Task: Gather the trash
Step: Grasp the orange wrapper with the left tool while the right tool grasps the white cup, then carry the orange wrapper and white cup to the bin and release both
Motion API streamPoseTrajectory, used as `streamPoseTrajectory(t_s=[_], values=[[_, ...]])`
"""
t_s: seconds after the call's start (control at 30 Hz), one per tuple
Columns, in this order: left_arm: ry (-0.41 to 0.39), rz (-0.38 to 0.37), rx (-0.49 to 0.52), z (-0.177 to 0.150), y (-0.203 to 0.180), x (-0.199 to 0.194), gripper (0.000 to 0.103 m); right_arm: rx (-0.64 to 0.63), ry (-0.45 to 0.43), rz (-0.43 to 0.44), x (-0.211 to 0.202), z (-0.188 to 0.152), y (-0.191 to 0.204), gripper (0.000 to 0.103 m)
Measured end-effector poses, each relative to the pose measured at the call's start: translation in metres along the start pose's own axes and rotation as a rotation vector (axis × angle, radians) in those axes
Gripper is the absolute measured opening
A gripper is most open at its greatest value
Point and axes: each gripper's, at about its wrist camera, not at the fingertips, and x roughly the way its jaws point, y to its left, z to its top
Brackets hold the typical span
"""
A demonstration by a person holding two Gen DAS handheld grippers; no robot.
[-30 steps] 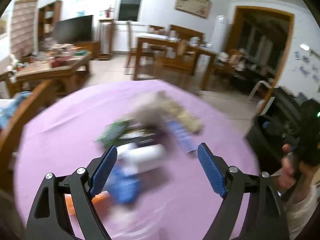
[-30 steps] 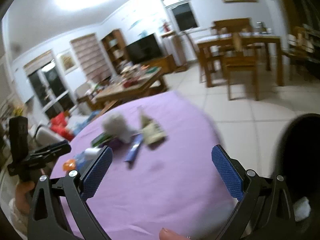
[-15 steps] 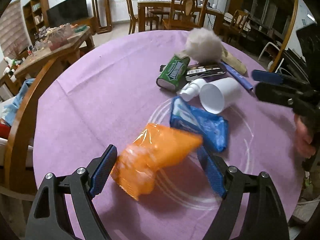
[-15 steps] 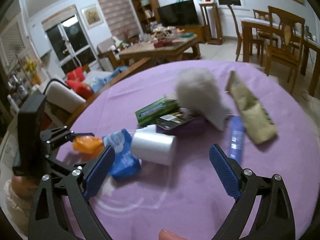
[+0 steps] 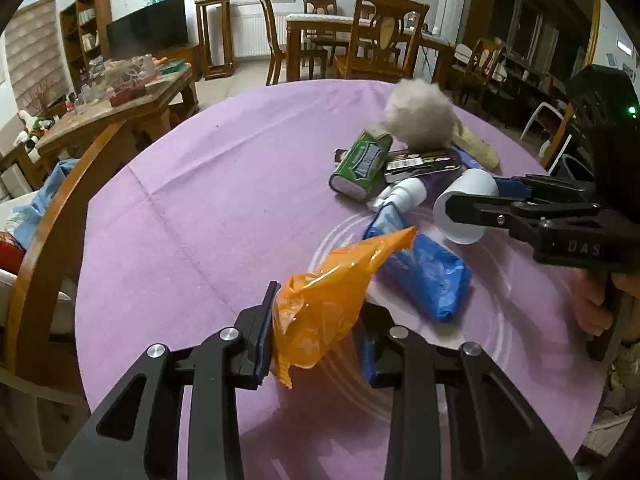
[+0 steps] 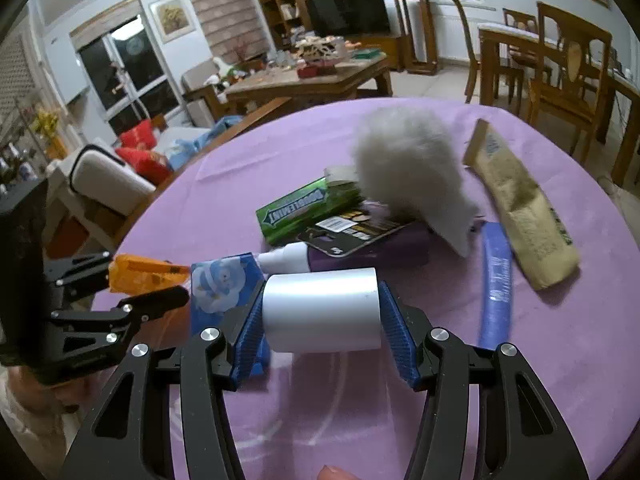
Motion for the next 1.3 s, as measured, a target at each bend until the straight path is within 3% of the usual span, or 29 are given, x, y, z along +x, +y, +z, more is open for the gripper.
streamPoseTrajectory(t_s=[0.43,0.9,1.3], values=[[-0.147,-0.052,-0.045,0.015,-0.035,-0.040,0.033,0.081,-0.153,0.056,-0.088,-0.019,-0.039,0.055],[-0.230,-0.249,0.068,0.065,-0.155,-0.037,0.033,0.207,-0.358,-0.054,-0.218,-0.056,-0.116,0.055],[-0.213,-0.410,0.182,0.092,-0.265,-0.014,0.033,0.363,-0.468,-0.165,-0.295,-0.116,-0.196,0.055]])
